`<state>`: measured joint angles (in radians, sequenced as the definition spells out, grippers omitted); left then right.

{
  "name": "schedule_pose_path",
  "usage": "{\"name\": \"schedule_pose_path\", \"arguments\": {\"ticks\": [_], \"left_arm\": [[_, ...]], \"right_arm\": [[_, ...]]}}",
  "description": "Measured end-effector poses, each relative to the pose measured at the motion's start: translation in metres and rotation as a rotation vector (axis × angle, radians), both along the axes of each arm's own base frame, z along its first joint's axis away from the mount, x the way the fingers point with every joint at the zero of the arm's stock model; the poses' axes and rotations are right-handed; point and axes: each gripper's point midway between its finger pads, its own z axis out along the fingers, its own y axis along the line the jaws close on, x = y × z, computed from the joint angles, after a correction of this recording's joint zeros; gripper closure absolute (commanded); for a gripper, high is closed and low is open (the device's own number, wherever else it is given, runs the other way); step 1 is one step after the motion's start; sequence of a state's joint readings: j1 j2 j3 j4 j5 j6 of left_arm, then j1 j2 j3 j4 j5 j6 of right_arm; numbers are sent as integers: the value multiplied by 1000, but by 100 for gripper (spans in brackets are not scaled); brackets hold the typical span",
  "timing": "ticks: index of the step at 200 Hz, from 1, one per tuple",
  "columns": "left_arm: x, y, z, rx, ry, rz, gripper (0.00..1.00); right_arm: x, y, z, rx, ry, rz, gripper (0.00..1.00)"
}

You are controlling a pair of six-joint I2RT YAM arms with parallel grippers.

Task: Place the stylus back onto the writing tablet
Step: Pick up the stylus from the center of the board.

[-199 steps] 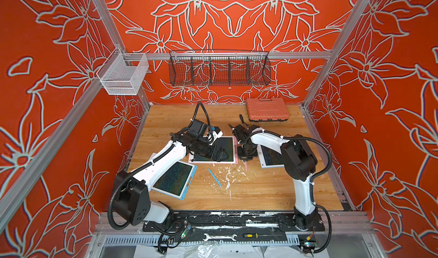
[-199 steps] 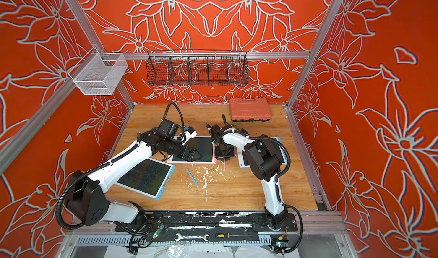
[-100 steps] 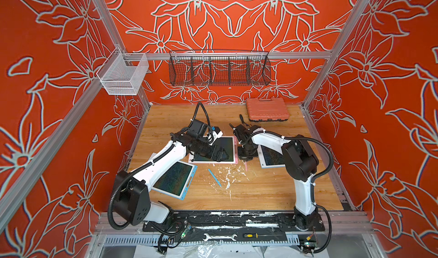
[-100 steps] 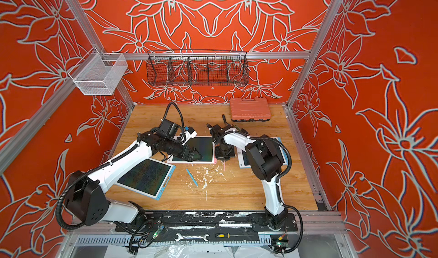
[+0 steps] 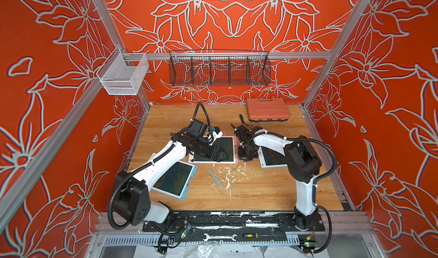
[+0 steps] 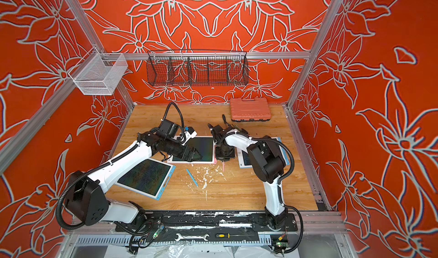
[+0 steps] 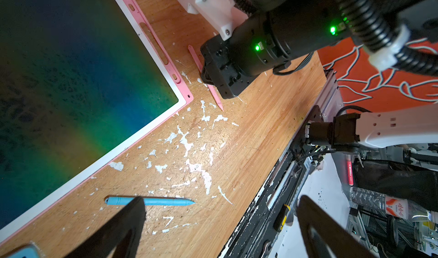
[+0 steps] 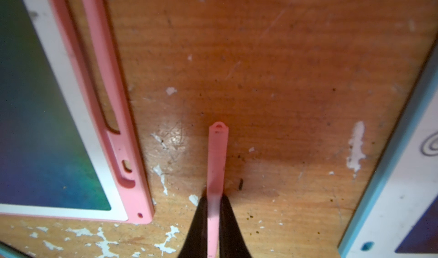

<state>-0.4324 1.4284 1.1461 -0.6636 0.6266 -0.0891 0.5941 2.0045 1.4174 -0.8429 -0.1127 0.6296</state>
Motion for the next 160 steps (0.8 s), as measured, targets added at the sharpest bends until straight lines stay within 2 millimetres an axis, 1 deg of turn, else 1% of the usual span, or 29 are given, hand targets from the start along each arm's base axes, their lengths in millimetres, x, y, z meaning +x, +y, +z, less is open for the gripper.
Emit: {"name": "schedule_pose_path", "arguments": {"ticks": [160], "left_arm": [[0,0,0,0,0,0,3]], "right_arm": [[0,1,1,1,1,-2,89]]}}
